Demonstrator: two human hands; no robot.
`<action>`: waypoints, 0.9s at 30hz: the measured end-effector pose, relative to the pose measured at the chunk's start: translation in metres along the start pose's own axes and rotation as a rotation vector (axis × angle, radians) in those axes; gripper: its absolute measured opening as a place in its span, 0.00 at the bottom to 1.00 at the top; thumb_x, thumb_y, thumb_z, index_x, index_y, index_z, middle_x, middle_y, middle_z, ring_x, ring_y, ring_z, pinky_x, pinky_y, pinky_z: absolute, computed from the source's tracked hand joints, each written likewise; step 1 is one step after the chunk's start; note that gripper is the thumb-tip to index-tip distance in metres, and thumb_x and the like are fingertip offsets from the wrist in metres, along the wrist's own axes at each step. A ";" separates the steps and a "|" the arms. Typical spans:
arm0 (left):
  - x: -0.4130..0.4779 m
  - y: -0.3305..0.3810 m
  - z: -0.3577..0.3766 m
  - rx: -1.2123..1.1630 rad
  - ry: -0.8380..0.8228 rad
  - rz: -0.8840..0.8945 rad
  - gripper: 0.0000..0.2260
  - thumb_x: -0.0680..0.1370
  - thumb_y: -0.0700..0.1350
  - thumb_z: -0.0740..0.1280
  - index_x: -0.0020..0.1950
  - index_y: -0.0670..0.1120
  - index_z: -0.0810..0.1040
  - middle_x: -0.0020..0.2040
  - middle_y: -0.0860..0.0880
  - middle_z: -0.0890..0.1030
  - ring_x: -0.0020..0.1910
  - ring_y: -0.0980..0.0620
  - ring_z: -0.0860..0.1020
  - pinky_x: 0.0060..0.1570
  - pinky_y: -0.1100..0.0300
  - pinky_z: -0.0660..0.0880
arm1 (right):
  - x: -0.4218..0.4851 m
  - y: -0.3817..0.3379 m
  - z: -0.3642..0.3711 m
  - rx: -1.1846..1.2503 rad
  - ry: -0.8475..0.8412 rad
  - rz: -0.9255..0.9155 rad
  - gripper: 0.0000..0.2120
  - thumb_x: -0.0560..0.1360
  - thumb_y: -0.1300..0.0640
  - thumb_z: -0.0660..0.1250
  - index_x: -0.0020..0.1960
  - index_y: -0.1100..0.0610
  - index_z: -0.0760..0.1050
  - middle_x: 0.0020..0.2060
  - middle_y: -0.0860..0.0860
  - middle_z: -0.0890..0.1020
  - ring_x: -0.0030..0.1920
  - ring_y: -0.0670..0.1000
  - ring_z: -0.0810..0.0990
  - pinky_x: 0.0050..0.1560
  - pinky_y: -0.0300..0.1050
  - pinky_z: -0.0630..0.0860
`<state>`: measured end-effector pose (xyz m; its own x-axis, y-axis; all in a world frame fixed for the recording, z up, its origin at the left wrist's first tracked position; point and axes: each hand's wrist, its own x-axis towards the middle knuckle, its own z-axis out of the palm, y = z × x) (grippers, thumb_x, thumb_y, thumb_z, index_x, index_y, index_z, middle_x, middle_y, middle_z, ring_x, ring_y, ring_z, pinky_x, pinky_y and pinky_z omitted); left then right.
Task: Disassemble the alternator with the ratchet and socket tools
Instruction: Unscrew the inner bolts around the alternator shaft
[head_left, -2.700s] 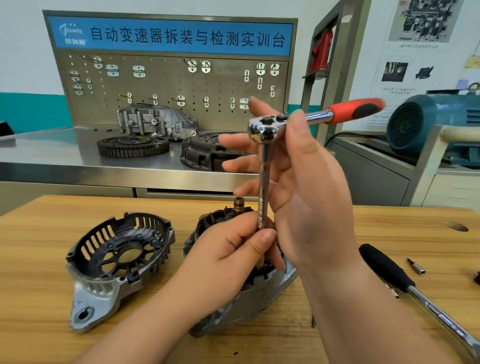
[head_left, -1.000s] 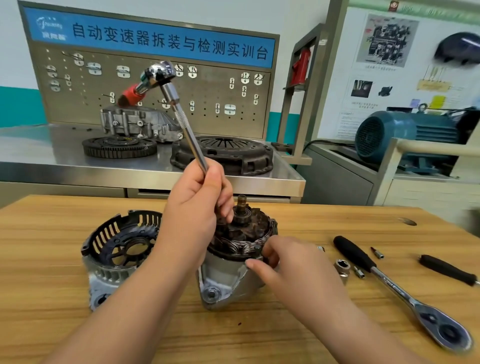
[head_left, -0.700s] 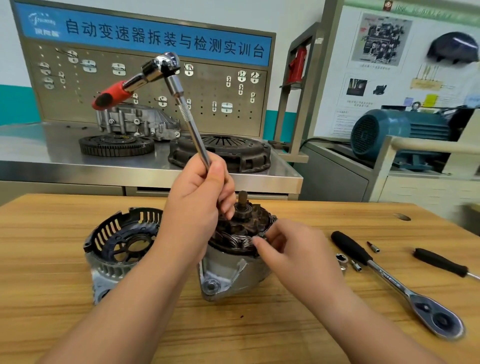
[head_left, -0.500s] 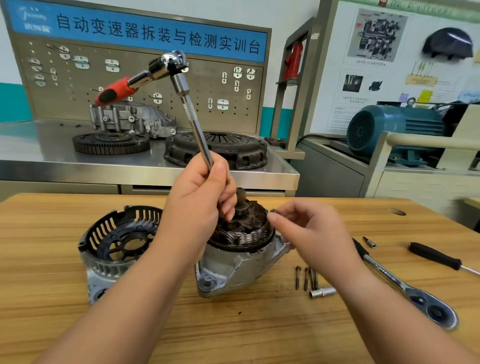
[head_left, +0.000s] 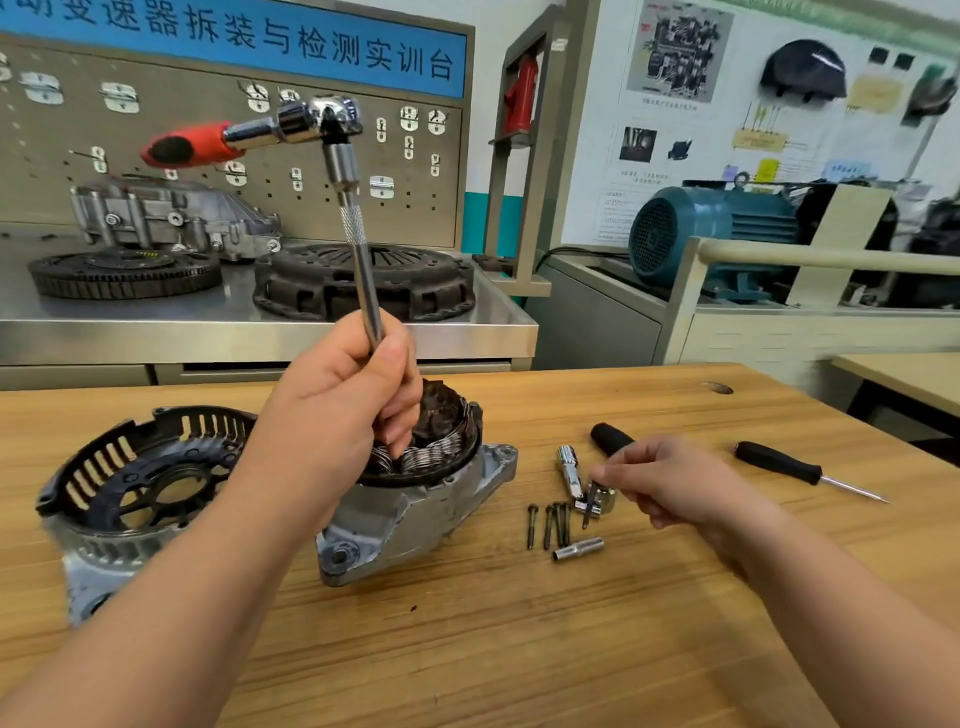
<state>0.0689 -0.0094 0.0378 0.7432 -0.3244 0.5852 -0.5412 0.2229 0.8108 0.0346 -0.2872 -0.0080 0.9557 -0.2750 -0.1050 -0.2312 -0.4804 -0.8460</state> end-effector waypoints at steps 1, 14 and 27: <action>0.000 0.000 0.000 -0.006 0.000 -0.001 0.12 0.77 0.49 0.58 0.35 0.49 0.70 0.26 0.54 0.66 0.25 0.53 0.65 0.26 0.63 0.68 | 0.002 0.004 -0.001 -0.020 -0.013 0.028 0.11 0.72 0.52 0.74 0.45 0.61 0.82 0.24 0.47 0.72 0.23 0.45 0.66 0.24 0.38 0.65; 0.000 -0.004 -0.002 0.028 -0.015 -0.003 0.12 0.77 0.49 0.58 0.35 0.48 0.70 0.26 0.54 0.67 0.26 0.53 0.66 0.26 0.62 0.68 | 0.032 0.007 0.026 -0.258 0.010 0.045 0.19 0.73 0.47 0.73 0.44 0.65 0.80 0.28 0.52 0.70 0.25 0.48 0.65 0.24 0.39 0.63; 0.000 -0.008 -0.002 0.005 -0.036 -0.026 0.11 0.77 0.48 0.58 0.35 0.49 0.71 0.26 0.54 0.67 0.25 0.53 0.66 0.25 0.62 0.68 | 0.049 -0.011 0.048 -0.667 -0.072 0.075 0.16 0.72 0.44 0.72 0.36 0.55 0.75 0.28 0.48 0.74 0.28 0.46 0.72 0.25 0.38 0.68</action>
<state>0.0740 -0.0094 0.0318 0.7423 -0.3627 0.5634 -0.5242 0.2095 0.8254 0.0932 -0.2552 -0.0293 0.9371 -0.2826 -0.2051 -0.3383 -0.8799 -0.3335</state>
